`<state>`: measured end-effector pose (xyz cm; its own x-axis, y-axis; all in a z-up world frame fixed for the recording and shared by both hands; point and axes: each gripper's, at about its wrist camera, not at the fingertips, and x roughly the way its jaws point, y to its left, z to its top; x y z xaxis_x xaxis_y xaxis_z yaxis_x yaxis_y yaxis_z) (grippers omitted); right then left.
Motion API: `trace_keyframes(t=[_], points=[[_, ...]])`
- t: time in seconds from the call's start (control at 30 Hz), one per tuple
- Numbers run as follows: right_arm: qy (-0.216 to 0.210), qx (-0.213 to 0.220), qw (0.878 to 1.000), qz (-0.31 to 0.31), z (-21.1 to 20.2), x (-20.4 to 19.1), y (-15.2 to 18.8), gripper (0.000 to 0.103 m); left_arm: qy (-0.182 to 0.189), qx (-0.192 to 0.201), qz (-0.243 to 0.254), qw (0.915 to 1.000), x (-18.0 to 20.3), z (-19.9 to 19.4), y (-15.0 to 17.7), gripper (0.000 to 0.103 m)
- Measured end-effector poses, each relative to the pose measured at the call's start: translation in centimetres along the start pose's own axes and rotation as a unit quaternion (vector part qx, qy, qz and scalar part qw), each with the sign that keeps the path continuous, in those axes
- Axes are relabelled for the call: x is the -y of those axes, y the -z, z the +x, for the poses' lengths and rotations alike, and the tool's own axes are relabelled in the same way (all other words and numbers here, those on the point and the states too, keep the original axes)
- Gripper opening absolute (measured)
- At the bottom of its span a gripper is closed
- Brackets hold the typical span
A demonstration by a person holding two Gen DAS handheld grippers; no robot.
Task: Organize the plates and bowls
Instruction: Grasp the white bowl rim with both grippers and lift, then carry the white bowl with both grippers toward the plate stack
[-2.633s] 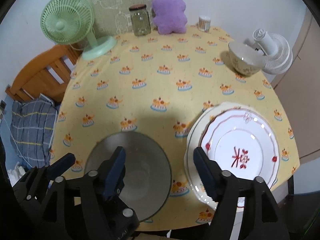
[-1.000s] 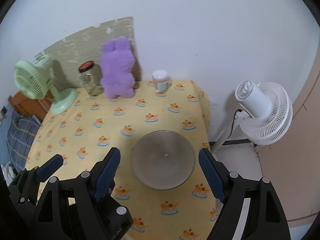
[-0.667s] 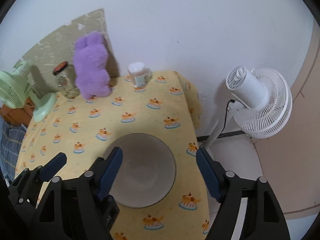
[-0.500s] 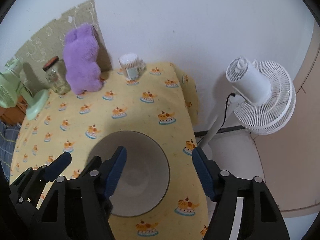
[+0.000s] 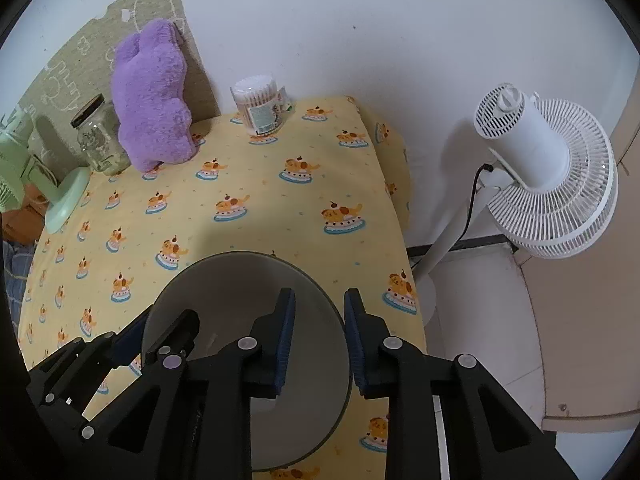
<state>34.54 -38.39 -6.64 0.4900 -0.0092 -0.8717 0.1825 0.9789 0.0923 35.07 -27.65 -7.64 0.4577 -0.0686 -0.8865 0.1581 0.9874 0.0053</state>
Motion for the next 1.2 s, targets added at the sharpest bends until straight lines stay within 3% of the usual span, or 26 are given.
trace_keyframes(t=[0.5, 1.2], points=[[0.008, -0.009, 1.0, 0.01, -0.7, 0.3, 0.5, 0.023, -0.003, -0.013, -0.002, 0.9999, 0.0, -0.8, 0.4, 0.02], [-0.015, 0.003, 1.0, 0.004, -7.1, -1.8, 3.3, 0.023, -0.022, 0.009, -0.015, 0.9996, -2.1, -7.8, 3.4, 0.02]])
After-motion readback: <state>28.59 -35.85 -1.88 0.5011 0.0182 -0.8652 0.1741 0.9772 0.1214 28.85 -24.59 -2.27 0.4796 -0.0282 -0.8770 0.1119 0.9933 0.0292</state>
